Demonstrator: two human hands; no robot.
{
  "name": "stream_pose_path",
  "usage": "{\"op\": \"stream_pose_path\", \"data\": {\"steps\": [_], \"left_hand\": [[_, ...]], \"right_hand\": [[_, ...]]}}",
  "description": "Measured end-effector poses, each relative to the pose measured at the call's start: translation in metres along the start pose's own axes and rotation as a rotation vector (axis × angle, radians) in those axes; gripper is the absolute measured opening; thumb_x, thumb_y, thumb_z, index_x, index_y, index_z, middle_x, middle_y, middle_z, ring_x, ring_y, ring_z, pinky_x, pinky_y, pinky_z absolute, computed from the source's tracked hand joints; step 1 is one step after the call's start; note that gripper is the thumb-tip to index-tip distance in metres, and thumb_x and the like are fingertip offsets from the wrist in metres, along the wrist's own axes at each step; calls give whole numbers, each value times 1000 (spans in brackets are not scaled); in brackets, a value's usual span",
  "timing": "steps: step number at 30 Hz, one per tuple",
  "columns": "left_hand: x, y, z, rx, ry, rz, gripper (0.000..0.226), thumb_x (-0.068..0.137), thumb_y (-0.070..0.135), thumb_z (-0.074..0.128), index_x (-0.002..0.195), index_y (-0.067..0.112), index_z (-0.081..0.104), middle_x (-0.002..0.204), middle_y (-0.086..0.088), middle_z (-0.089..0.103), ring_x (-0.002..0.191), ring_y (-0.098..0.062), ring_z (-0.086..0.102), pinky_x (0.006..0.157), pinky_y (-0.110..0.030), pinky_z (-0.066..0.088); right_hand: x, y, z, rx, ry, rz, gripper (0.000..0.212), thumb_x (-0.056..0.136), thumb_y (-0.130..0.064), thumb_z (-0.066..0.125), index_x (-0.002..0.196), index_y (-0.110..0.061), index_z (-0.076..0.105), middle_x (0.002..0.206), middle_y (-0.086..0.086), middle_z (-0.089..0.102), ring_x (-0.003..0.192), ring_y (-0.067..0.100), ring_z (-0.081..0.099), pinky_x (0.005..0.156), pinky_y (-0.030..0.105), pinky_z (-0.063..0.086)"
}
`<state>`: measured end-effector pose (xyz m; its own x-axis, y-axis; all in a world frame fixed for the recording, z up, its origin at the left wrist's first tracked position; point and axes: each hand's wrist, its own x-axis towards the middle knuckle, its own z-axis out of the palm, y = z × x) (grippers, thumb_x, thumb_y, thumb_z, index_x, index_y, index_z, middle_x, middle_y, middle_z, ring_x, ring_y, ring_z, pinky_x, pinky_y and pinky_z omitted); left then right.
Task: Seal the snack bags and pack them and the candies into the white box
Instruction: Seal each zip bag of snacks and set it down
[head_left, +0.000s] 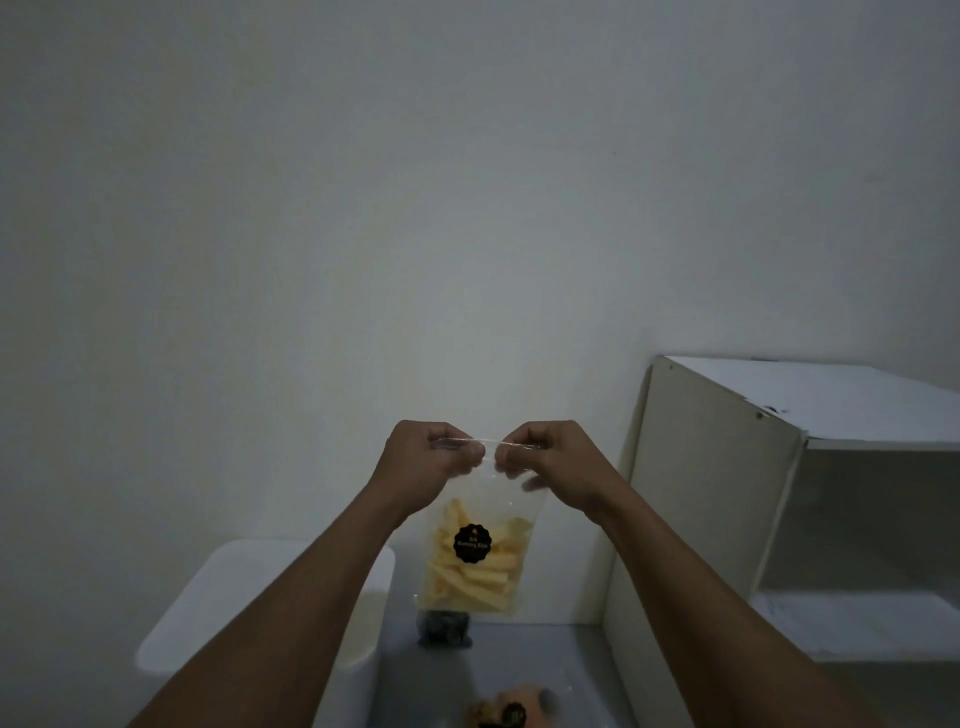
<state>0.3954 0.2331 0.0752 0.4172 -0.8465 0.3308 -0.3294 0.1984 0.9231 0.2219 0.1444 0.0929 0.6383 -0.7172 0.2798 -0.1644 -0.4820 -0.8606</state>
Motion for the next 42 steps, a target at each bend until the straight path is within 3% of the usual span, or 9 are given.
{"op": "stream_pose_path", "data": {"steps": [5,11,17,22,27,30,36,42], "left_hand": [[-2,7,-2,-112,-68,-48,14,81,13,78,87,1,75,90,-18,75,80,-20,70,79,-36,60],[0,11,-7,-5,-18,13,9,80,14,78,83,5,77,80,-15,76,70,-16,68,71,-26,57],[-2,13,-13,-212,-96,-89,14,83,12,76,89,-1,74,89,-17,74,79,-22,71,76,-34,61],[3,11,-14,-97,37,9,11,82,9,77,79,-1,73,82,-12,75,78,-23,72,76,-31,61],[3,13,-7,-67,9,74,9,81,11,78,84,3,77,79,-12,76,75,-22,74,72,-26,59],[3,13,-10,-138,-31,28,9,86,12,74,87,3,76,85,-14,76,79,-21,73,76,-31,61],[8,13,-20,-135,70,54,13,89,5,68,84,-7,71,82,-18,73,69,-19,70,65,-18,55],[14,15,-18,-186,-101,-91,24,88,28,71,98,6,73,91,-6,76,78,-14,69,83,-36,57]], "right_hand": [[0,-7,-3,-21,41,-35,7,84,-10,69,82,-8,75,79,5,76,69,8,65,64,25,52],[-1,-8,0,53,32,3,9,86,-15,72,89,-7,76,81,3,76,70,7,67,60,25,52],[-1,-12,-3,18,76,-37,9,86,-11,70,84,-4,75,78,7,75,66,9,64,62,26,52],[-1,-15,-3,-27,-2,-9,11,87,-17,70,88,-8,75,81,2,76,70,6,66,60,22,53],[5,-21,-3,-96,11,-35,10,86,-10,68,82,-6,75,72,3,71,64,8,59,60,23,48],[6,-21,-4,-88,44,-57,9,86,-11,70,81,-7,75,71,3,71,62,7,60,59,23,46],[3,-12,-2,46,-4,21,17,91,-21,70,97,-5,72,86,6,77,77,13,72,64,25,57],[5,-7,-8,59,99,-4,14,89,-7,69,86,7,69,75,14,75,64,20,67,65,33,53]]}}
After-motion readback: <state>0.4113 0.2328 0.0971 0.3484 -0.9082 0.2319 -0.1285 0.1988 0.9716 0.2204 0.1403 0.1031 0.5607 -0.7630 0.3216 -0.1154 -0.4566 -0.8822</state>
